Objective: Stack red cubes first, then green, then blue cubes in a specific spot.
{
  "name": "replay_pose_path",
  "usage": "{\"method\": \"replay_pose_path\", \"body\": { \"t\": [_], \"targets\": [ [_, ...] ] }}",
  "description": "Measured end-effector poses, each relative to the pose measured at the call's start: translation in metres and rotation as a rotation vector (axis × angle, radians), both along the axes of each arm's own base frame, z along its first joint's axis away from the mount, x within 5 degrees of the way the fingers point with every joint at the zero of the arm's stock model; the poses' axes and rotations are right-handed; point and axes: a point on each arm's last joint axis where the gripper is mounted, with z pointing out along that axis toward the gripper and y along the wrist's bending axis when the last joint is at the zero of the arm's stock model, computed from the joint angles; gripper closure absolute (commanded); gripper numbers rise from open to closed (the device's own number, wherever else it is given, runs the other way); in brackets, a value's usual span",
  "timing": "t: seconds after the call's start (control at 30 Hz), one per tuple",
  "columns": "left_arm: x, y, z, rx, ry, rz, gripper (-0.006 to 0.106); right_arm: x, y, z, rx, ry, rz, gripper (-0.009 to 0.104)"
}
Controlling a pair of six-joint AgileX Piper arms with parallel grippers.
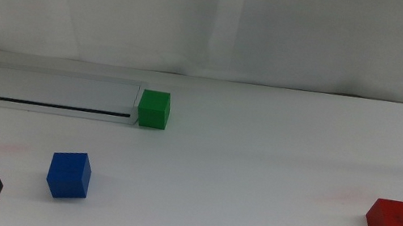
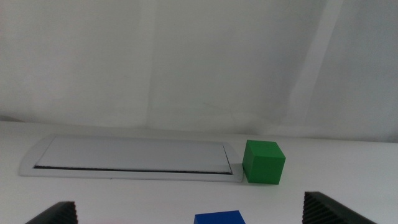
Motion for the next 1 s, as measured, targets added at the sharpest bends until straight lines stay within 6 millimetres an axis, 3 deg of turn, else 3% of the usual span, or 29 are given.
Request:
{"method": "replay_pose_path", "body": {
  "t": [0.17, 0.3, 0.43, 0.53, 0.73, 1.0],
  "targets": [
    [0.0, 0.0, 0.0, 0.0, 0.0, 0.0, 0.009, -0.003, 0.0, 0.053, -0.095, 0.047, 0.008, -0.002],
    [0.0, 0.0, 0.0, 0.0, 0.0, 0.0, 0.009, 0.006, -0.001, 0.087, -0.106, 0.164, -0.012, -0.002],
    [0.0, 0.0, 0.0, 0.0, 0.0, 0.0, 0.009, 0.028, 0.0, 0.111, -0.126, 0.333, -0.029, -0.002],
    [0.0, 0.0, 0.0, 0.0, 0.0, 0.0, 0.009, 0.06, 0.004, 0.12, -0.155, 0.537, -0.035, -0.002],
    [0.0, 0.0, 0.0, 0.0, 0.0, 0.0, 0.009, 0.115, 0.012, 0.104, -0.188, 0.763, -0.029, -0.002],
    [0.0, 0.0, 0.0, 0.0, 0.0, 0.0, 0.009, 0.168, 0.022, 0.049, -0.248, 1.054, 0.031, -0.002]
  ]
}}
